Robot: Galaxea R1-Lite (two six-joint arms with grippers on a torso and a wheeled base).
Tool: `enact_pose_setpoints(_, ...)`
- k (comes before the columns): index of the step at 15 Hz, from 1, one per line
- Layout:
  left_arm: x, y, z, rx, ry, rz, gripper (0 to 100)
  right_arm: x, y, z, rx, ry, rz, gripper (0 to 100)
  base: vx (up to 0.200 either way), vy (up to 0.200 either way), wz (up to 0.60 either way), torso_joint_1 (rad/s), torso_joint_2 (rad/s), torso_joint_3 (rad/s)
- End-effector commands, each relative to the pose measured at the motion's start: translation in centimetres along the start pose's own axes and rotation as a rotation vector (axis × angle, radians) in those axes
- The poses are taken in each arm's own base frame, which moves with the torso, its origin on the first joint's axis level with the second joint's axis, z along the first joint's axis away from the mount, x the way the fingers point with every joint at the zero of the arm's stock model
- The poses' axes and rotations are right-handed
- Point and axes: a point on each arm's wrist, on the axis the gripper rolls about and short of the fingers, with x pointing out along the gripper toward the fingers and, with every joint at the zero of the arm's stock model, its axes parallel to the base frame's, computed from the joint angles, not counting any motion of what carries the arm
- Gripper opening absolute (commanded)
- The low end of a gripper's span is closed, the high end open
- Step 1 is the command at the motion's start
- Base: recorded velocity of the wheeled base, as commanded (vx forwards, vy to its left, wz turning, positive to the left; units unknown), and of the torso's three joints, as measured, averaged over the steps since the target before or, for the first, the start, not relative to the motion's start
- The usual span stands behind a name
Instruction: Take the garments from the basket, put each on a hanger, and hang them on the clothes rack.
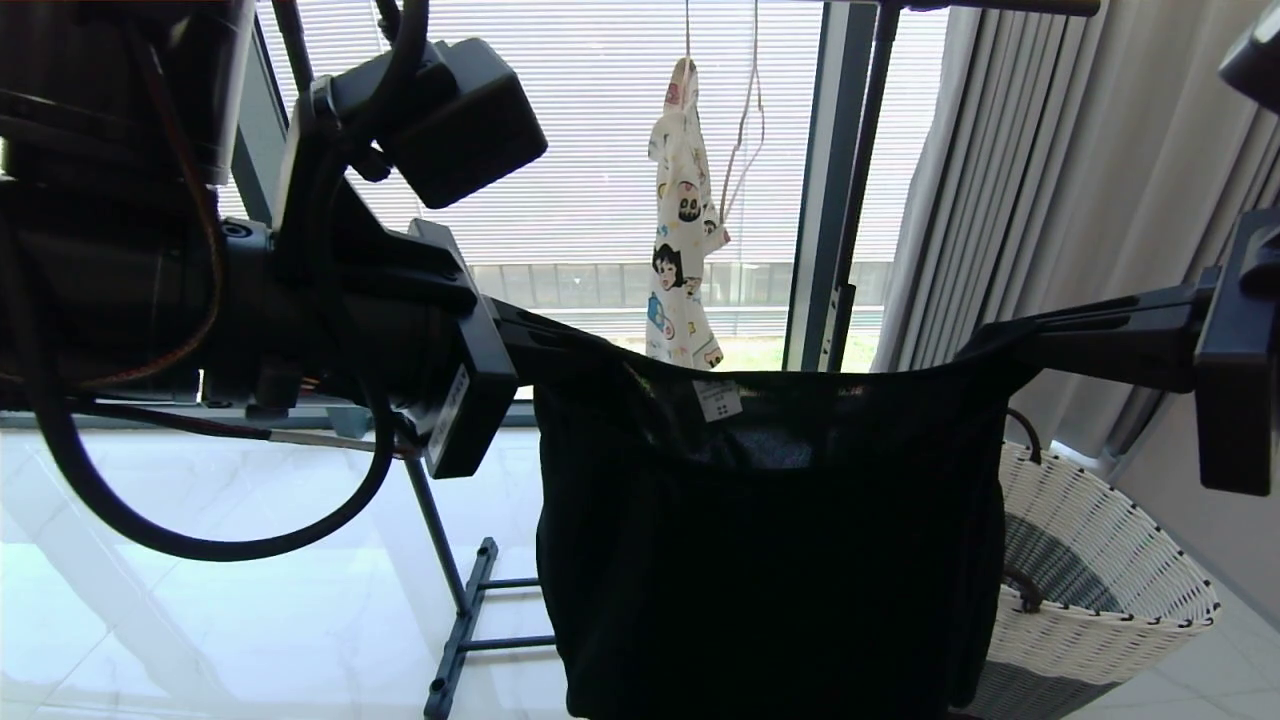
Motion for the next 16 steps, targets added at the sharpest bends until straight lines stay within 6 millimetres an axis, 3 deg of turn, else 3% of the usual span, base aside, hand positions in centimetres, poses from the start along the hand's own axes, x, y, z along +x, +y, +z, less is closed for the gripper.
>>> enact_pose_setpoints(1, 0.6, 0.1, -0.2, -0.004, 0.013, -0.004, 0, -0.3, 0.0, 0.0, -0.001, -0.006, 0.004, 0, 0.000, 0.000, 0.00, 0.000, 0.00, 0.000)
enact_pose_setpoints(5, 0.7, 0.1, -0.2, -0.005, 0.016, -0.006, 0, -0.3, 0.0, 0.0, 0.001, -0.007, 0.002, 0, 0.000, 0.000, 0.00, 0.000, 0.00, 0.000)
enact_pose_setpoints(6, 0.7, 0.1, -0.2, -0.005, 0.019, -0.004, 0, -0.3, 0.0, -0.1, 0.005, -0.006, 0.002, 100, 0.000, 0.000, 0.00, 0.000, 0.00, 0.000)
enact_pose_setpoints(11, 1.7, 0.6, -0.7, -0.008, 0.102, 0.102, 0, -1.5, 0.0, -1.2, 0.017, 0.003, 0.003, 100, 0.000, 0.000, 0.00, 0.000, 0.00, 0.000)
enact_pose_setpoints(13, 1.9, 0.7, -1.3, -0.011, 0.148, 0.146, 0, -2.3, -0.6, -2.6, 0.057, 0.026, -0.036, 100, 0.000, 0.000, 0.00, 0.000, 0.00, 0.000)
enact_pose_setpoints(14, 1.6, 0.9, -1.9, -0.022, 0.174, 0.171, 0, -2.3, -1.6, -3.6, 0.078, 0.071, -0.107, 100, 0.000, 0.000, 0.00, 0.000, 0.00, 0.000)
enact_pose_setpoints(16, -1.3, 1.7, -4.1, -0.075, 0.238, 0.247, 0, -3.5, -3.5, -5.9, 0.125, 0.207, -0.326, 100, 0.000, 0.000, 0.00, 0.000, 0.00, 0.000)
